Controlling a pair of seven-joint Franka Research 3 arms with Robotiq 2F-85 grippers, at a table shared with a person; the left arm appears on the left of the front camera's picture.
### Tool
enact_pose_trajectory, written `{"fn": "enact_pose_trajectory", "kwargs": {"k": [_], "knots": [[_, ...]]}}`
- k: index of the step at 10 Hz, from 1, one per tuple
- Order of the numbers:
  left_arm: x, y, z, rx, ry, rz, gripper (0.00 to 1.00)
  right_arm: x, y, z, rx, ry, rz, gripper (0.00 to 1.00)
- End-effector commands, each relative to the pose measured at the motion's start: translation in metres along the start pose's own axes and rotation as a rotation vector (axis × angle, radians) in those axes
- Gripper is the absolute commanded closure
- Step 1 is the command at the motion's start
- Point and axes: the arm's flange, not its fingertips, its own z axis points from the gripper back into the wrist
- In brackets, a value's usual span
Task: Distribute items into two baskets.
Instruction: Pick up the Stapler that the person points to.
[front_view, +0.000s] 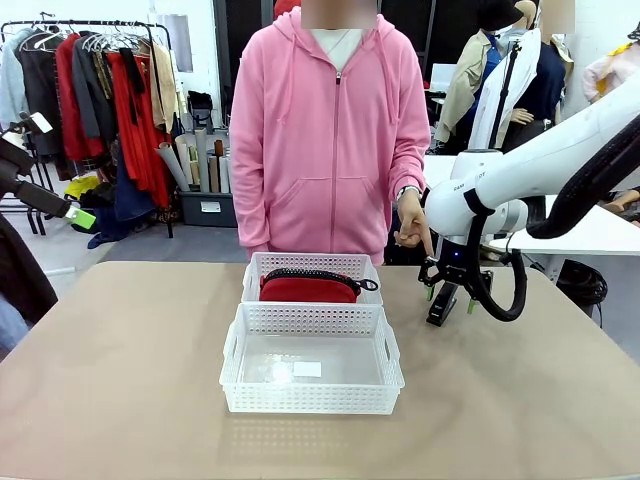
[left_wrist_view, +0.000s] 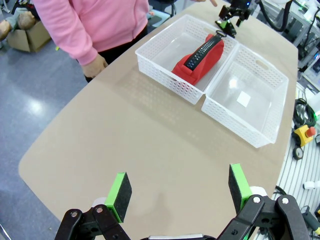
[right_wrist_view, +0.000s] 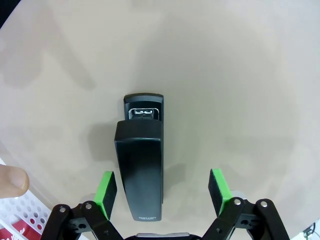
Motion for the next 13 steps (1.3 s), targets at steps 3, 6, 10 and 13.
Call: {"fn": "enact_pose_trajectory", "kwargs": {"k": [3,6,10,13], "knots": [[0.0005,-0.0008,0.0010,-0.003,-0.008,-0.001,0.00,0.0015,0.0096,0.0006,0.014,-0.006,-0.009,0.35],[0.0005,-0.0008,0.0010,-0.003,-0.008,-0.001,0.00,0.0017,0.0098,-0.0004,0.009,-0.003,-0.006,0.61],[0.0005,-0.0008,0.0010,-0.003,-0.008,-0.001,0.00,-0.0023,0.0042,-0.0021,0.000,0.002,0.007,0.80],[0.0005,-0.0008,0.0010,-0.003,-0.008,-0.001,0.00,-0.0023,0.0042,-0.0021,0.000,0.002,0.007,0.80]]}}
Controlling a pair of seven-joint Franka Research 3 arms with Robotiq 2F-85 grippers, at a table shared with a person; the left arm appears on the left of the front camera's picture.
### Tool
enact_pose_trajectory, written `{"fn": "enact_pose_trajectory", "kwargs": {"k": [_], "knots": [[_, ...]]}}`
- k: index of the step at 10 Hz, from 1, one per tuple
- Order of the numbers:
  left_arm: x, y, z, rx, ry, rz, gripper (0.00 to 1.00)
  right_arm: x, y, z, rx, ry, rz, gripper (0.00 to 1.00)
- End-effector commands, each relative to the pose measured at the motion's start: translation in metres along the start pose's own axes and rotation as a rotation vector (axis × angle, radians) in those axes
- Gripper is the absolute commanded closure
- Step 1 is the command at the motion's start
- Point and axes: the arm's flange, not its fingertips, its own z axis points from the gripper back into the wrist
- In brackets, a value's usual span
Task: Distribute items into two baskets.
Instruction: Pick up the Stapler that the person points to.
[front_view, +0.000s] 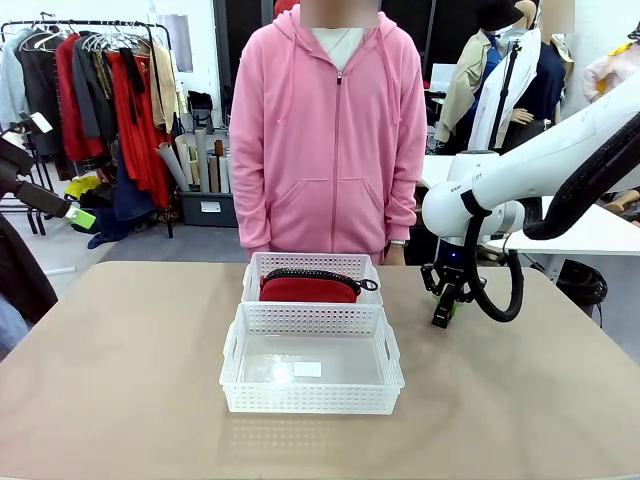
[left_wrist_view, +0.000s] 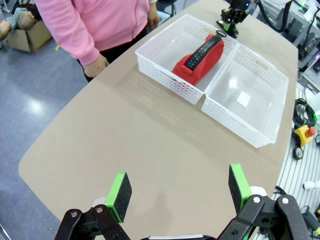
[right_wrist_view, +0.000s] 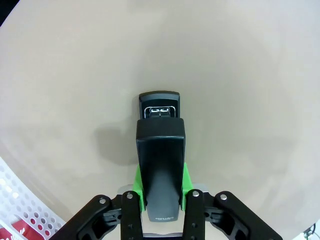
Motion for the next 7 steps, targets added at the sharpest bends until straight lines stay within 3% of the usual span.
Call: {"fn": "enact_pose_trajectory", "kwargs": {"k": [1,5,7], "knots": [[0.000,-0.001,0.001,-0.003,-0.008,-0.001,0.00,0.000,0.000,0.000,0.000,0.000,0.000,0.80],[0.000,-0.001,0.001,-0.003,-0.008,-0.001,0.00,-0.001,-0.017,0.095,0.078,-0.049,0.442,0.80],[0.000,-0.001,0.001,-0.003,-0.008,-0.001,0.00,-0.002,-0.037,0.141,0.130,0.004,0.667,0.80]]}}
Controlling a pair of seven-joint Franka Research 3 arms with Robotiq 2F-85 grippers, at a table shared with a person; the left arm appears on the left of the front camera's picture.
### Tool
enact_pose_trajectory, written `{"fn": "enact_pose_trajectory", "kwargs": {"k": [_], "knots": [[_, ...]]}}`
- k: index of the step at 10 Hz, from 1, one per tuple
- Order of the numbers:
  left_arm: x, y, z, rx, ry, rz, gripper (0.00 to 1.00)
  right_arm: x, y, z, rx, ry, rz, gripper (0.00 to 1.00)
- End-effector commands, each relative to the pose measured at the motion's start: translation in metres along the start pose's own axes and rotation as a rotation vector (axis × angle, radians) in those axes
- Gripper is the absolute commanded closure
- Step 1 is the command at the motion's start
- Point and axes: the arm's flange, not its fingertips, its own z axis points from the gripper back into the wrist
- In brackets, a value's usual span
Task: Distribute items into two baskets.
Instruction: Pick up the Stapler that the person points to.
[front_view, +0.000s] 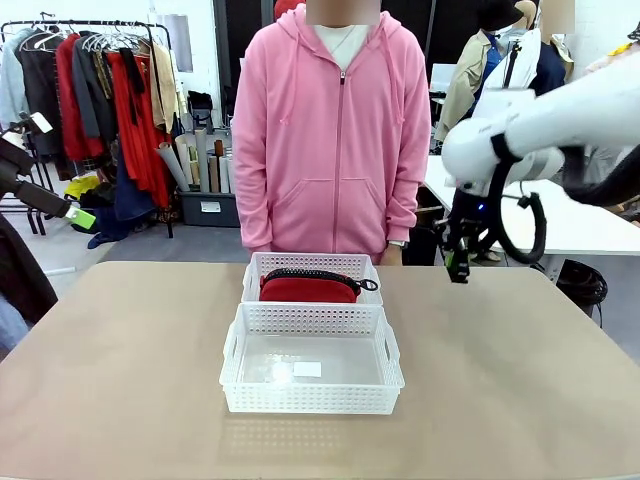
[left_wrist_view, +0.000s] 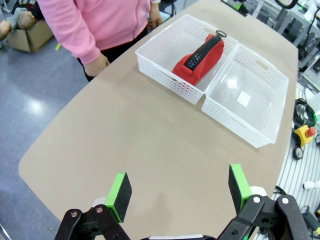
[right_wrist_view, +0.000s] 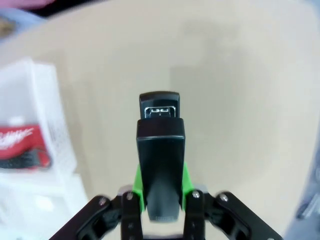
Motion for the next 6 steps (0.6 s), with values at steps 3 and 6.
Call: {"fn": "enact_pose_trajectory", "kwargs": {"k": [3,6], "knots": [[0.001,-0.001,0.001,-0.003,-0.008,-0.001,0.00,-0.024,-0.019,0.075,0.108,0.129,0.545,0.80],[0.001,-0.001,0.001,-0.003,-0.008,-0.001,0.00,-0.051,-0.006,0.115,0.166,0.183,0.669,0.80]]}}
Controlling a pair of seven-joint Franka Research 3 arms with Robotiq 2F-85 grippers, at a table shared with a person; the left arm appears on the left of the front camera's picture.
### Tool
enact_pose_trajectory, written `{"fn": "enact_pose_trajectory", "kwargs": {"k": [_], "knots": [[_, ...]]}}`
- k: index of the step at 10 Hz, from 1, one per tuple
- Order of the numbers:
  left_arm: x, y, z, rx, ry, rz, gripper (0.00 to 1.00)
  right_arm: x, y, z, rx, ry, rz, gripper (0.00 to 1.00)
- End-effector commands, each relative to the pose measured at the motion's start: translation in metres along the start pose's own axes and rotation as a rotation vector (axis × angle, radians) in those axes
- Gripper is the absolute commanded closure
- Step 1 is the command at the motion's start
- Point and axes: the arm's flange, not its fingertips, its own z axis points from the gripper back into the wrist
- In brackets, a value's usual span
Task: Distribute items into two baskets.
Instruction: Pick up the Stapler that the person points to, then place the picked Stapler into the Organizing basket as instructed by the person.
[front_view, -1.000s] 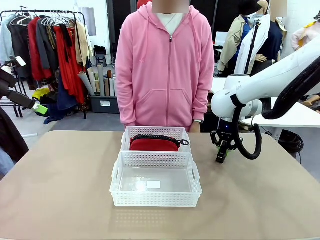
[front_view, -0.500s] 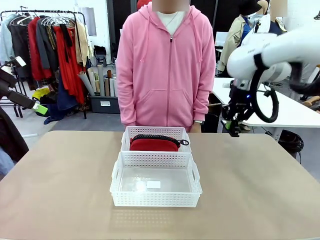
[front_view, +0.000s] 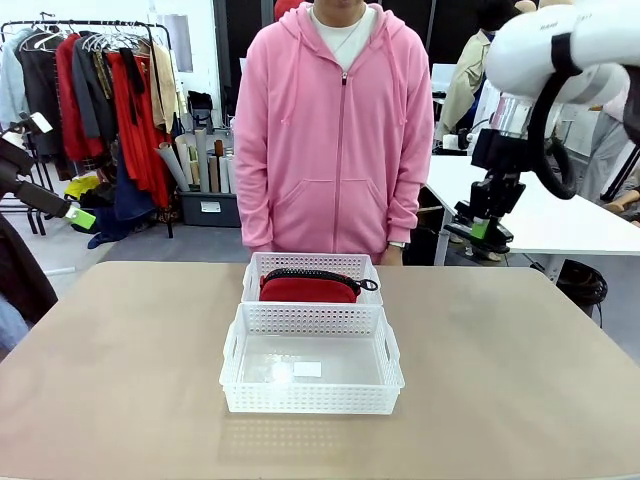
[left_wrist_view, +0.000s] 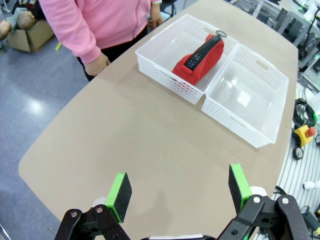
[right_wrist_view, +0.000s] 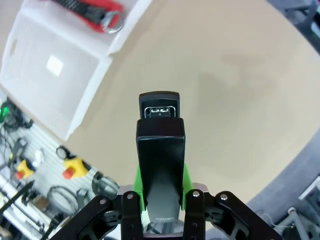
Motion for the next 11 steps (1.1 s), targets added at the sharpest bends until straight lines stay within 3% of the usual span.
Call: {"fn": "enact_pose_trajectory", "kwargs": {"k": [1,6,7,11], "knots": [[0.001,-0.001,0.001,-0.003,-0.008,-0.001,0.00,0.002,0.007,0.015,0.073,0.047,0.009,0.80],[0.001,-0.001,0.001,-0.003,-0.008,-0.001,0.00,-0.006,0.027,0.031,-0.033,0.081,0.036,0.80],[0.001,-0.001,0.001,-0.003,-0.008,-0.001,0.00,-0.009,0.025,0.024,0.016,0.057,0.038,0.80],[0.001,-0.001,0.001,-0.003,-0.008,-0.001,0.00,-0.009,0.025,0.024,0.016,0.057,0.038,0.80]]}}
